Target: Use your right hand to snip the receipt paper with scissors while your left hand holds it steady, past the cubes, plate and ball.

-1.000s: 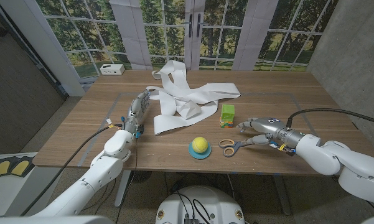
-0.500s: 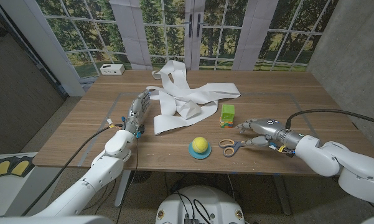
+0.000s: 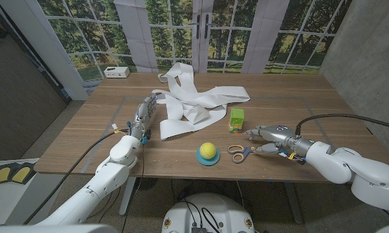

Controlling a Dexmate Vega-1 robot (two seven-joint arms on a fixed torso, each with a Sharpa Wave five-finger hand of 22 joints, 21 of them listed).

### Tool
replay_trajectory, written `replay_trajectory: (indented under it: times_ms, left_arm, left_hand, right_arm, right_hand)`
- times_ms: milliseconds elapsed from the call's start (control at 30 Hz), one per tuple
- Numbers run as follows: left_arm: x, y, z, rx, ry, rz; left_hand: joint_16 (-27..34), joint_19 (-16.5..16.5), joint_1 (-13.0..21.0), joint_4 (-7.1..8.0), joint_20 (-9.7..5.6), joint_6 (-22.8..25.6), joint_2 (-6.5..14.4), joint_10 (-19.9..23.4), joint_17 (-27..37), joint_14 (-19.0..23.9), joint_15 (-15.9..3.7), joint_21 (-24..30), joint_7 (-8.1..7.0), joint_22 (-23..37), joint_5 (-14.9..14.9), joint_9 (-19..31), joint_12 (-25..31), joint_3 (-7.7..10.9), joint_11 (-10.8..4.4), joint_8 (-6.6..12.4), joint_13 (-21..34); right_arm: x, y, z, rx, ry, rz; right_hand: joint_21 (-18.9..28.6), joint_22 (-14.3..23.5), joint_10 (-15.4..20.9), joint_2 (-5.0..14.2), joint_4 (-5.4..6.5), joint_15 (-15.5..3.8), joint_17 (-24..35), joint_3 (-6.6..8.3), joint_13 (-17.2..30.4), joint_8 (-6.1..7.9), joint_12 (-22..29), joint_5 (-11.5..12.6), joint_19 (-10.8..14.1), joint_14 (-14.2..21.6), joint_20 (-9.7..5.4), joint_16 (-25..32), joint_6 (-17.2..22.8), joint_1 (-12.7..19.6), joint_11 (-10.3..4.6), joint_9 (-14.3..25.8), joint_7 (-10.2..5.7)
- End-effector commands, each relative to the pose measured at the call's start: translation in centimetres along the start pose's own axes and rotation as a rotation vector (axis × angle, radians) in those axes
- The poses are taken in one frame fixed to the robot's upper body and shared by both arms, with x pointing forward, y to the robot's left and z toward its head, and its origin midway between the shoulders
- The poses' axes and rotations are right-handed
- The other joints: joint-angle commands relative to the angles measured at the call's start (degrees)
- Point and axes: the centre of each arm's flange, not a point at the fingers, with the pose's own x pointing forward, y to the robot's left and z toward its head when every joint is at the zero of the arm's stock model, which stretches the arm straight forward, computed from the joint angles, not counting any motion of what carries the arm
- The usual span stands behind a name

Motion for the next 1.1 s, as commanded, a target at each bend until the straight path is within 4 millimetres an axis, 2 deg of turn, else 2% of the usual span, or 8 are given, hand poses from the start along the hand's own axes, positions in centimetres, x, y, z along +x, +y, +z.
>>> replay_trajectory:
  times_ms: [33, 367, 500, 633, 867, 1100]
  left_arm:
    - [-0.1, 0.0, -0.2, 0.000, 0.003, 0.005]
    - [-0.3, -0.2, -0.3, -0.001, 0.003, 0.005]
    - [-0.3, -0.3, -0.3, 0.001, 0.003, 0.004]
    - [-0.4, -0.3, -0.2, 0.001, 0.002, 0.004]
    - [-0.5, -0.4, -0.2, 0.001, 0.000, 0.004]
    - [-0.6, -0.5, -0.3, -0.002, 0.002, 0.004]
  left_hand:
    - [-0.01, 0.18, 0.51, 0.00, -0.28, -0.07, 0.14, 0.70, 0.20, 0.34, 0.06, 0.24, 0.17, 0.14, 0.09, 0.10, 0.11, 0.73, 0.09, 0.04, 0.20]
    - [0.00, 0.10, 0.66, 0.05, -0.18, 0.05, 0.49, 0.91, 0.19, 0.41, 0.04, 0.21, 0.21, 0.14, 0.12, 0.10, 0.14, 0.92, 0.13, 0.07, 0.21]
    - [-0.03, 0.11, 0.69, 0.05, -0.19, 0.09, 0.53, 1.01, 0.19, 0.36, 0.09, 0.21, 0.23, 0.15, 0.11, 0.11, 0.16, 0.95, 0.04, 0.08, 0.21]
    - [0.01, 0.12, 0.70, 0.05, -0.17, 0.11, 0.54, 0.99, 0.19, 0.47, 0.03, 0.22, 0.22, 0.15, 0.10, 0.11, 0.13, 0.96, 0.08, 0.08, 0.22]
    - [0.01, 0.20, 0.72, 0.04, -0.20, 0.18, 0.53, 1.12, 0.19, 0.51, -0.02, 0.24, 0.27, 0.15, 0.09, 0.11, 0.15, 0.97, 0.03, 0.09, 0.23]
    - [0.01, 0.20, 0.74, 0.03, -0.24, 0.26, 0.52, 1.31, 0.20, 0.55, -0.05, 0.24, 0.32, 0.15, 0.07, 0.11, 0.20, 0.98, -0.04, 0.10, 0.24]
  right_arm:
    - [0.2, 0.5, -0.3, -0.014, -0.005, 0.036]
    - [0.4, 0.9, -0.4, -0.024, 0.002, 0.055]
    - [0.4, 1.1, -0.5, -0.021, 0.007, 0.064]
    - [0.4, 1.2, -0.5, -0.018, 0.011, 0.061]
    - [0.4, 1.6, -0.5, -0.015, 0.014, 0.072]
    - [0.3, 1.7, -0.6, -0.009, 0.016, 0.075]
  right_hand:
    - [-0.16, 0.06, -0.05, 0.38, -0.13, -6.46, 0.40, 0.99, 1.09, -0.12, 0.66, 1.10, 0.09, -0.65, 0.94, 0.43, -1.38, 1.50, 0.57, 0.08, 0.79]
    - [-0.16, 0.00, 0.62, 1.06, -0.08, -6.15, 0.95, 2.52, 3.20, -0.34, 2.80, 3.71, -0.09, -0.39, 1.82, 0.41, -3.53, 2.56, 1.32, 0.09, 2.07]
    - [-0.18, -0.02, -1.14, 0.83, 0.33, -5.47, 1.36, 2.91, 4.42, -0.42, 3.28, 5.15, -0.19, -0.74, 2.08, 0.10, -4.35, 2.08, 1.79, 0.09, 2.53]
    - [-0.22, -0.03, -2.24, 0.71, 0.62, -5.08, 1.69, 3.15, 5.35, -0.51, 3.75, 6.11, -0.35, -1.03, 2.42, -0.12, -5.10, 1.63, 2.19, 0.09, 2.98]
    - [-0.38, -0.06, -1.80, 0.28, 1.16, -4.76, 2.42, 3.32, 7.42, -0.20, 5.91, 7.69, -0.91, -1.05, 2.43, -0.27, -5.12, 0.45, 2.48, 0.10, 3.75]
    - [-0.43, -0.08, -2.53, -0.34, 1.86, -4.19, 3.07, 2.97, 9.26, -0.12, 7.40, 8.73, -1.39, -1.23, 3.01, -0.41, -5.20, -1.29, 2.90, 0.09, 4.14]
